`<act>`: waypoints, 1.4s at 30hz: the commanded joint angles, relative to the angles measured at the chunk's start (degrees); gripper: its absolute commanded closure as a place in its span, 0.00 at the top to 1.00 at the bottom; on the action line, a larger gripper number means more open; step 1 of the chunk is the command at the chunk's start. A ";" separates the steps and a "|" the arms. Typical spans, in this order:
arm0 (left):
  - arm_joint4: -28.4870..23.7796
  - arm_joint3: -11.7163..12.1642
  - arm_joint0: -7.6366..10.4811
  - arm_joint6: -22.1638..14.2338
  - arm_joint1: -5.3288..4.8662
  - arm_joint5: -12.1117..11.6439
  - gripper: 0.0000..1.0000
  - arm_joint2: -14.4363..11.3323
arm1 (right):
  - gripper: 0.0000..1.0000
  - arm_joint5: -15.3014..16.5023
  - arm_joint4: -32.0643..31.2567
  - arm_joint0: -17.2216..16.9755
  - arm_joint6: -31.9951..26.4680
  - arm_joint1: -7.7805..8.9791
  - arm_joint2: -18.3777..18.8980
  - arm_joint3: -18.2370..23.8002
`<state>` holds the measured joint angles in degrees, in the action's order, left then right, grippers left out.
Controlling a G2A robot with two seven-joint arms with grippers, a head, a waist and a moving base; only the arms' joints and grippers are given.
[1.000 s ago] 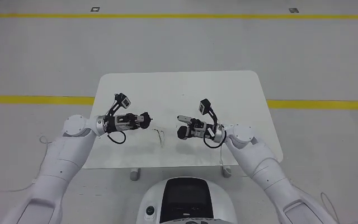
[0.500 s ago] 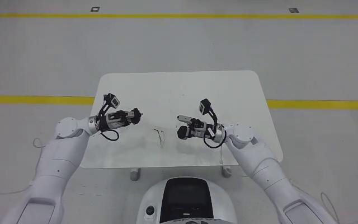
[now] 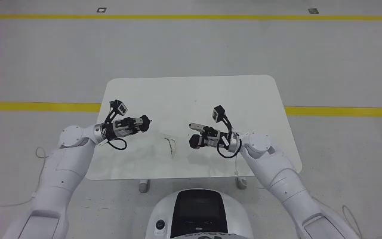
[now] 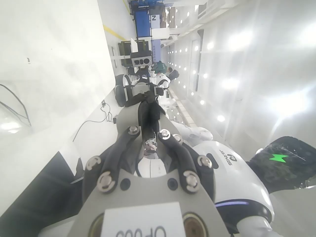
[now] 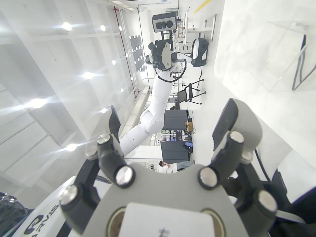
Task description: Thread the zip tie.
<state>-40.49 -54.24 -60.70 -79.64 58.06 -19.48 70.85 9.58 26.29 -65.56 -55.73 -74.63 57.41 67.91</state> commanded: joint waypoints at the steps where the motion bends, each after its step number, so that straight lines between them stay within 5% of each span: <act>1: 0.00 0.00 0.00 0.00 0.00 0.00 0.00 0.00 | 1.00 0.00 0.00 0.00 0.00 0.00 0.00 0.00; 10: 0.00 0.00 0.00 0.00 0.00 0.00 0.00 0.00 | 1.00 -0.58 -1.30 0.17 0.65 0.01 -0.33 1.05; 16: 0.00 0.00 0.00 0.00 0.00 0.00 0.00 0.00 | 1.00 -13.27 -10.55 7.04 1.43 -1.04 -6.56 2.32; 23: 0.00 0.00 0.00 0.00 0.00 0.00 0.00 0.00 | 1.00 -27.70 -20.08 17.89 4.53 -5.08 -18.63 -4.71; 33: -0.08 -0.11 -0.09 0.39 0.02 0.10 0.00 -0.01 | 1.00 -26.51 -19.09 18.44 4.48 -5.59 -19.01 -5.19; 42: -4.24 -5.68 -3.34 0.00 -1.30 1.07 0.00 -0.05 | 1.00 -26.51 -19.09 18.44 4.48 -5.59 -19.01 -5.19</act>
<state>-44.34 -59.39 -63.65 -79.66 57.09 -18.45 70.74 -16.93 7.19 -47.12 -51.25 -80.22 38.40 62.72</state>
